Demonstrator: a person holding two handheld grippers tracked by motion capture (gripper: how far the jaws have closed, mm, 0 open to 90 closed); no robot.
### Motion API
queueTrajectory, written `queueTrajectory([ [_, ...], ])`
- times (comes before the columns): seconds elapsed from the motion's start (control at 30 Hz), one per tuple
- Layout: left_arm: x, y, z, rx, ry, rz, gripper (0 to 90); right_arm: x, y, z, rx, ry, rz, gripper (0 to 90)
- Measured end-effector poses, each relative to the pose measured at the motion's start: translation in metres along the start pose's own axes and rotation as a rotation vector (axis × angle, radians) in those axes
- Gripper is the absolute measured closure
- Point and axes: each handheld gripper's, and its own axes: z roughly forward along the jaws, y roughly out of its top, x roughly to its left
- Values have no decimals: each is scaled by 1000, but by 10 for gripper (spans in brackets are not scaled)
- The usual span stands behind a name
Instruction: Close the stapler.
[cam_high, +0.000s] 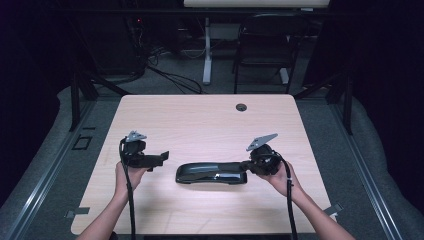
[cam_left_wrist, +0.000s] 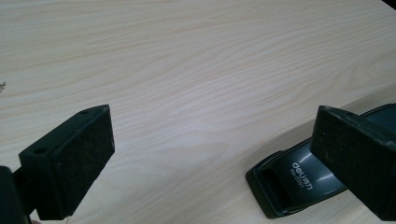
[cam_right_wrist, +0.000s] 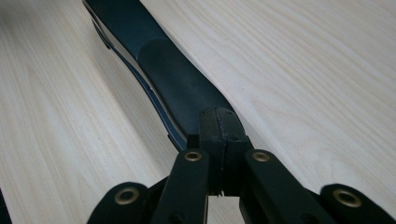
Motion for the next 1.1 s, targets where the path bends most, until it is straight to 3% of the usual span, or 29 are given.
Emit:
queueTrajectory([
  [0.43, 0, 0, 0, 1, 2, 4, 2, -4, -4, 5, 20, 26, 20, 900],
  [0.6, 1, 0, 0, 1, 1, 3, 2, -5, 1, -12, -82, 59, 50, 897],
  [0.67, 1, 0, 0, 2, 1, 4, 2, -1, 4, -17, -84, 17, 9, 860],
  [0.73, 0, 0, -1, 0, 0, 7, 2, 1, 5, -18, -92, 8, 2, 836],
  [0.93, 1, 0, -1, -6, 7, 5, 2, -3, 5, -29, -106, -58, -4, 579],
  [1.1, 1, 1, -2, -3, 4, 2, 2, -10, 0, -44, -129, -117, 30, 319],
])
